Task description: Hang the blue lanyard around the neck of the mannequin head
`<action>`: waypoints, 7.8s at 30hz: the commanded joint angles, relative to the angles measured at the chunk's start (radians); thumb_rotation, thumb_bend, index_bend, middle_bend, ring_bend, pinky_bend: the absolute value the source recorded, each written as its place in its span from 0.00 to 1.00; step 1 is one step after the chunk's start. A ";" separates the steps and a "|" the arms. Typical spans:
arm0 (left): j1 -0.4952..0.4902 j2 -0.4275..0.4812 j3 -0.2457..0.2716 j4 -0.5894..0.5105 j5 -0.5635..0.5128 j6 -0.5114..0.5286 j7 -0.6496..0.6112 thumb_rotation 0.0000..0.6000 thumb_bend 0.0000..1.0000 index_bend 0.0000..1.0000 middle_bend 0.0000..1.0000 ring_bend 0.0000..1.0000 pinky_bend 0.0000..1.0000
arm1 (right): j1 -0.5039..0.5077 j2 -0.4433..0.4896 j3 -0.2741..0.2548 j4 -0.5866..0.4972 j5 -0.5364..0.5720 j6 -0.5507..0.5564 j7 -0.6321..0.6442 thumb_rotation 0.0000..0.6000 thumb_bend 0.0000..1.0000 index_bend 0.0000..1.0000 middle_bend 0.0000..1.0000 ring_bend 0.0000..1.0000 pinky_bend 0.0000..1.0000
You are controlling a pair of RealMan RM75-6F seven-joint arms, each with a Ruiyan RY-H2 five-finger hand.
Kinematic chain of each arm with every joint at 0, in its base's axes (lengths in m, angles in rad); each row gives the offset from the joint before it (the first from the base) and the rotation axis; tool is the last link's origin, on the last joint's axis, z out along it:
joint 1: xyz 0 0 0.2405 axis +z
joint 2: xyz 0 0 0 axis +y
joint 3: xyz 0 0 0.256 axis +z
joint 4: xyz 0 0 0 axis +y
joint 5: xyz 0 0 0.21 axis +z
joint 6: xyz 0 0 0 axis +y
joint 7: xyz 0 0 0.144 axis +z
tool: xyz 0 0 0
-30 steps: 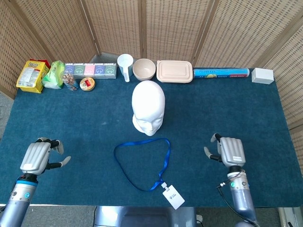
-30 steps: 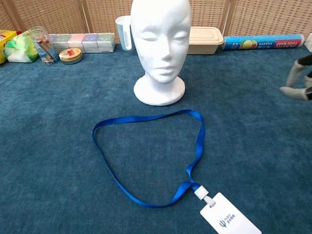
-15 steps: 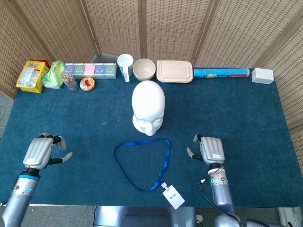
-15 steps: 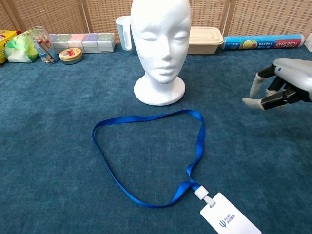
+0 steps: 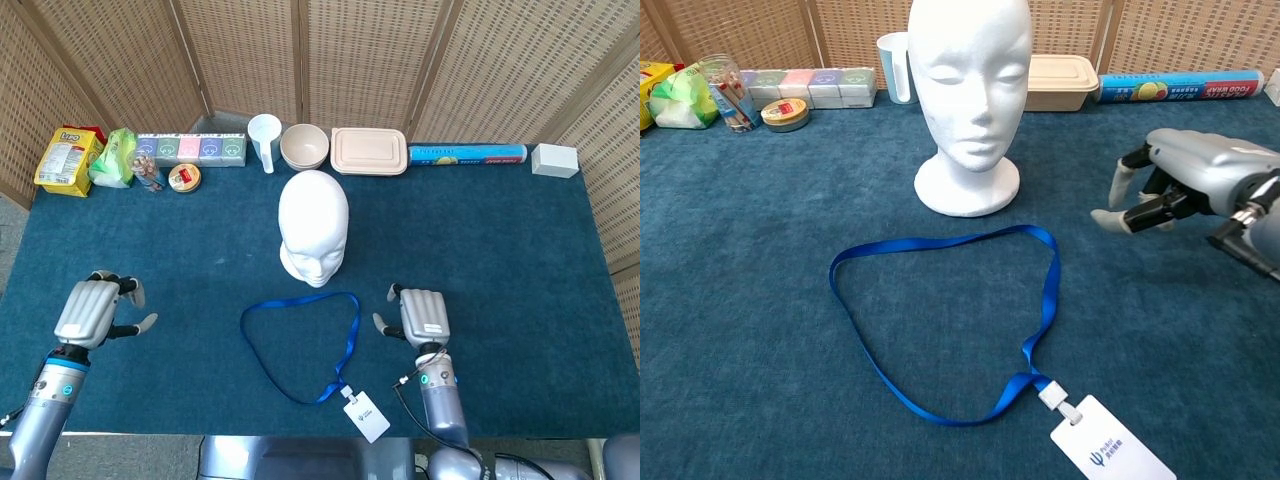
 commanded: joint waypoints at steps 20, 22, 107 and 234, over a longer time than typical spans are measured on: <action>-0.014 0.012 0.021 0.011 -0.015 -0.009 -0.012 0.85 0.23 0.61 0.57 0.49 0.29 | 0.127 -0.177 0.046 0.142 0.138 0.057 -0.118 0.56 0.37 0.37 0.81 1.00 1.00; -0.015 0.014 0.023 0.012 -0.016 -0.010 -0.015 0.85 0.23 0.61 0.57 0.49 0.29 | 0.134 -0.191 0.049 0.155 0.148 0.066 -0.128 0.56 0.37 0.37 0.82 1.00 1.00; 0.002 0.046 0.064 0.015 -0.001 0.005 -0.110 0.85 0.23 0.50 0.57 0.49 0.29 | 0.188 -0.394 0.080 0.459 0.078 0.050 -0.108 0.98 0.38 0.46 0.84 1.00 1.00; -0.400 -0.552 -0.059 0.307 -0.585 -0.140 0.501 0.84 0.30 0.50 1.00 1.00 1.00 | 0.149 -0.316 0.068 0.335 0.071 0.015 -0.073 1.00 0.49 0.60 0.86 1.00 1.00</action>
